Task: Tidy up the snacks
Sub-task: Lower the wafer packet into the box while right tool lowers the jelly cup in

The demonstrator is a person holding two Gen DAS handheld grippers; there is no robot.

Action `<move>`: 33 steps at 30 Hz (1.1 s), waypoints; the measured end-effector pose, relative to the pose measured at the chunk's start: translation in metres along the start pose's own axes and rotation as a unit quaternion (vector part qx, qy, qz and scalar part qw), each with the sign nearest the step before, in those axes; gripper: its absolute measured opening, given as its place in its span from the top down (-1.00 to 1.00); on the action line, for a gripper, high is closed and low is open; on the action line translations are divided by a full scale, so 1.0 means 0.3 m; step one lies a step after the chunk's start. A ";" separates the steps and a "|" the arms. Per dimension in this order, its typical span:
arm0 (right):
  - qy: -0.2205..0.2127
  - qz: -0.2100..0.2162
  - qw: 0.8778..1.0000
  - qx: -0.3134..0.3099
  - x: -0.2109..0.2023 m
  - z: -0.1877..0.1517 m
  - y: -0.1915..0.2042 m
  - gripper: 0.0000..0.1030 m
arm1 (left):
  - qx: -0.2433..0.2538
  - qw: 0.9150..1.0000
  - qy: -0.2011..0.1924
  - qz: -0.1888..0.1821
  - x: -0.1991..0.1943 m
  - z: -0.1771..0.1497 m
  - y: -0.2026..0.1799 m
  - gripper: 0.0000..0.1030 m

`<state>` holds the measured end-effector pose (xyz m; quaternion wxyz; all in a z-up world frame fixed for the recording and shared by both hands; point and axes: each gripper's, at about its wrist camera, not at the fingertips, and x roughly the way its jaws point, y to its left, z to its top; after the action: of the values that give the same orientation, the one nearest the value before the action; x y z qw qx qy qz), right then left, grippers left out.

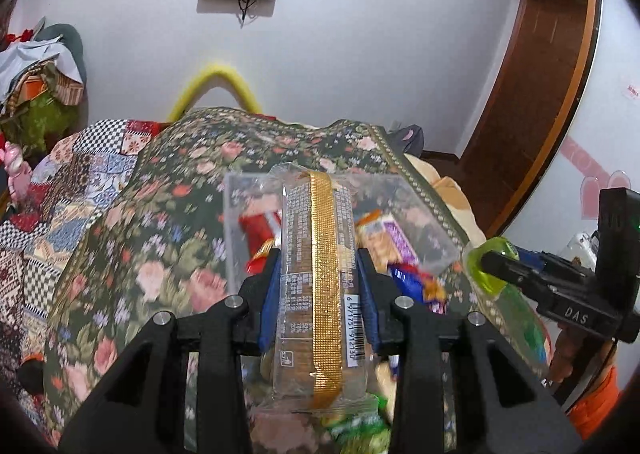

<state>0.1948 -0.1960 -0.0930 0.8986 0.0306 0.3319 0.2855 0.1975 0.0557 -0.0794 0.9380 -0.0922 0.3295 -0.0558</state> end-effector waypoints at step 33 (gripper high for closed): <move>0.091 -0.022 0.996 -0.006 0.410 0.176 -0.047 0.15 | 0.019 0.996 0.090 0.020 0.511 0.142 -0.030 0.31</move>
<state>0.3098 -0.1350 -0.1266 0.8708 -0.0084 0.4111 0.2695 0.3429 0.0274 -0.1381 0.9070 -0.0629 0.4132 -0.0515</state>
